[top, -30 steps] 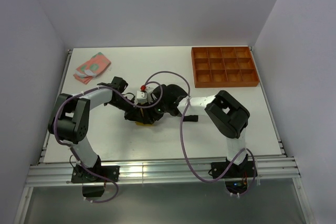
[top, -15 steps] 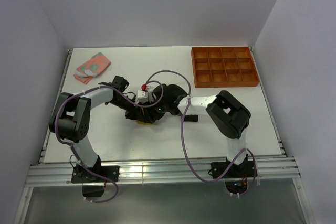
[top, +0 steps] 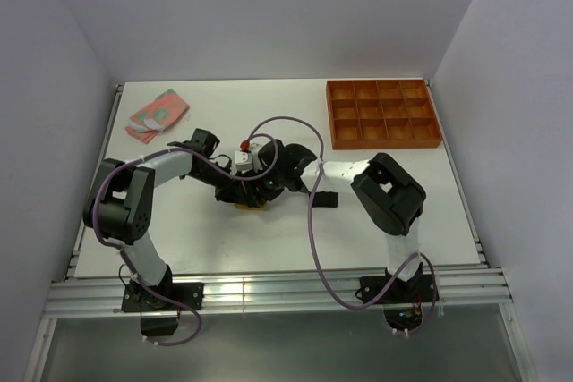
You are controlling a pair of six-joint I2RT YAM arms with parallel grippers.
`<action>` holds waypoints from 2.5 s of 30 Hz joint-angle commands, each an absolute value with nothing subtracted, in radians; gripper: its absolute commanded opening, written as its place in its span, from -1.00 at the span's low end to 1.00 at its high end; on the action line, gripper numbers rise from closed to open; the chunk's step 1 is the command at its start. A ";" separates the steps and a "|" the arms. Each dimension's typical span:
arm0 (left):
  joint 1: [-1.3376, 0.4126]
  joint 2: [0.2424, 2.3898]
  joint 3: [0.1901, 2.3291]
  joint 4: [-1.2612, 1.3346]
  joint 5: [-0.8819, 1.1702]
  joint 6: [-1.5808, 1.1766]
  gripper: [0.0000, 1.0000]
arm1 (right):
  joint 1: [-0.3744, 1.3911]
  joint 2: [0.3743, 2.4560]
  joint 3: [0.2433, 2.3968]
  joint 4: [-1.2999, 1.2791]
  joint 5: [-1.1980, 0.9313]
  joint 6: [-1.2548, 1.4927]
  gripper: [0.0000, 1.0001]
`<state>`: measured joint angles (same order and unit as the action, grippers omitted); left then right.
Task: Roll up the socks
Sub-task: Roll the sock at the center of the board.
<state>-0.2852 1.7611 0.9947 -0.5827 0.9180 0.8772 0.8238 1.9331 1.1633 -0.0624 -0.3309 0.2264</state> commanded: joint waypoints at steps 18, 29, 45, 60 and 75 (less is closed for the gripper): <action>-0.204 1.841 0.954 -0.540 0.670 0.630 -0.99 | 0.821 1.911 1.069 -0.011 -0.368 0.400 0.34; -0.206 1.825 1.005 -0.587 0.653 0.618 -0.99 | 0.819 1.675 0.758 0.302 -0.181 0.423 0.33; -0.273 1.732 0.985 -0.555 0.620 0.569 -0.99 | 0.839 1.818 1.087 0.025 0.049 0.561 0.09; -0.307 1.709 0.983 -0.541 0.618 0.545 -0.99 | 0.845 2.003 1.265 -0.146 0.129 0.606 -0.06; -0.330 1.732 1.034 -0.618 0.672 0.575 -0.99 | 0.873 2.083 1.344 -0.190 0.208 0.549 -0.96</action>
<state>-0.3130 1.7176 1.0084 -0.5602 0.6598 0.5392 0.8726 2.0449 1.3231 -0.1261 0.1349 0.5617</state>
